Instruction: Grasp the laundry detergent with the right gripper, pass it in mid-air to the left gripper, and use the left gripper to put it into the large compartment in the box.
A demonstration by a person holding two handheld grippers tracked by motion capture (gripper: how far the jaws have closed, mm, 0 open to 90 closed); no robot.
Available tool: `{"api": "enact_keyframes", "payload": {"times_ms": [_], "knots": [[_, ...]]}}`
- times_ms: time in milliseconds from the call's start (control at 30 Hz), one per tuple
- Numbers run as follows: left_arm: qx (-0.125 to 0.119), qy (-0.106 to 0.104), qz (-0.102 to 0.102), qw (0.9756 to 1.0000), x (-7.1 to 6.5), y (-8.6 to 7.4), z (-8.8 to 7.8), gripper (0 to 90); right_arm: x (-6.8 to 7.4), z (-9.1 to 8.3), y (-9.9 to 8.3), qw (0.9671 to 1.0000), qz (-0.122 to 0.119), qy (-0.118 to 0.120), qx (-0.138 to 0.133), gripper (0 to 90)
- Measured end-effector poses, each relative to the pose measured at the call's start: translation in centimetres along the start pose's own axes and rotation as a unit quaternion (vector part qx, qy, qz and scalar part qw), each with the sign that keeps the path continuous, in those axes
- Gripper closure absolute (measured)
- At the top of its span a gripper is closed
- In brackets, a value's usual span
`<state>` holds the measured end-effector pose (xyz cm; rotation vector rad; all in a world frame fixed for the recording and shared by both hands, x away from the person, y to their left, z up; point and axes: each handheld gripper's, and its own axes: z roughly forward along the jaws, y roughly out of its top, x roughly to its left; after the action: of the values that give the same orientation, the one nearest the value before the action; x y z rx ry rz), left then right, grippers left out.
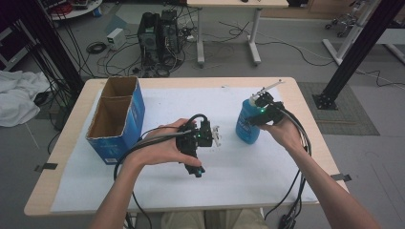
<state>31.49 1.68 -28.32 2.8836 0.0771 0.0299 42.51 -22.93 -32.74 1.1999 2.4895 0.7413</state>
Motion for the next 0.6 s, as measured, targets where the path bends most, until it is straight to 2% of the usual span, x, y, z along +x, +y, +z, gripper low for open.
{"api": "enact_keyframes", "payload": {"times_ms": [33, 67, 200, 233, 267, 300, 333, 367, 400, 433, 467, 500, 533, 567, 600], "knots": [[-0.003, 0.002, -0.001, 1.0000, 0.0, 0.0, -0.1, 16.7, -0.1, 0.0, 0.1, 0.9999, 0.010, -0.001, 0.004, 44.2], [-0.003, 0.002, -0.001, 1.0000, 0.0, 0.0, -0.1, 16.7, 0.1, 0.0, 0.0, 1.0000, -0.009, 0.000, 0.000, 44.3], [-0.005, 0.004, -0.002, 1.0000, 0.1, -0.1, -0.4, 16.7, 0.0, 0.0, 0.0, 1.0000, 0.000, 0.000, 0.001, 44.3], [-0.005, 0.004, -0.002, 1.0000, 0.1, -0.1, -0.4, 16.7, 0.1, 0.0, 0.1, 0.9999, -0.015, 0.004, -0.001, 44.4], [-0.005, 0.004, -0.002, 1.0000, 0.1, -0.1, -0.3, 16.7, 0.1, 0.0, 0.1, 0.9999, -0.015, 0.004, -0.001, 44.4], [0.000, -0.005, 0.002, 1.0000, -0.2, 0.1, 0.2, 16.7, 0.1, 0.0, 0.1, 0.9999, -0.013, 0.003, 0.000, 44.4], [-0.006, 0.007, -0.003, 1.0000, 0.3, -0.1, -0.6, 16.7, 0.2, 0.1, 0.5, 0.9997, 0.001, -0.014, 0.022, 44.4], [-0.006, 0.007, -0.002, 1.0000, 0.3, -0.1, -0.7, 16.7, 0.1, -0.1, 0.0, 0.9996, -0.020, 0.018, 0.000, 44.4], [-0.006, 0.007, -0.002, 1.0000, 0.3, -0.1, -0.7, 16.7, 0.1, -0.1, 0.0, 0.9996, -0.019, 0.020, 0.001, 44.3], [-0.017, 0.017, -0.007, 0.9997, 0.6, -0.4, -1.4, 16.7, 0.2, -0.1, 0.0, 0.9992, -0.024, 0.030, 0.000, 44.3], [-0.008, 0.008, -0.004, 0.9999, 0.3, -0.2, -0.8, 16.7, 0.7, -0.4, 0.0, 0.9979, -0.040, 0.051, 0.000, 44.3], [-0.014, 0.013, -0.006, 0.9998, 0.4, -0.3, -1.1, 16.7, 0.1, -0.1, 0.0, 0.9994, -0.024, 0.026, 0.001, 44.2], [-0.014, 0.013, -0.006, 0.9998, 0.4, -0.3, -1.1, 16.7, 0.4, -0.2, 0.0, 0.9988, -0.030, 0.039, 0.000, 44.2], [-0.023, 0.027, -0.011, 0.9993, 1.1, -0.5, -2.5, 16.7, 1.7, -0.8, -0.1, 0.9930, -0.090, 0.076, 0.006, 44.2], [-0.023, 0.026, -0.013, 0.9993, 1.1, -0.5, -2.6, 16.7, 1.9, -0.9, -0.1, 0.9915, -0.102, 0.081, 0.008, 44.2]]}}
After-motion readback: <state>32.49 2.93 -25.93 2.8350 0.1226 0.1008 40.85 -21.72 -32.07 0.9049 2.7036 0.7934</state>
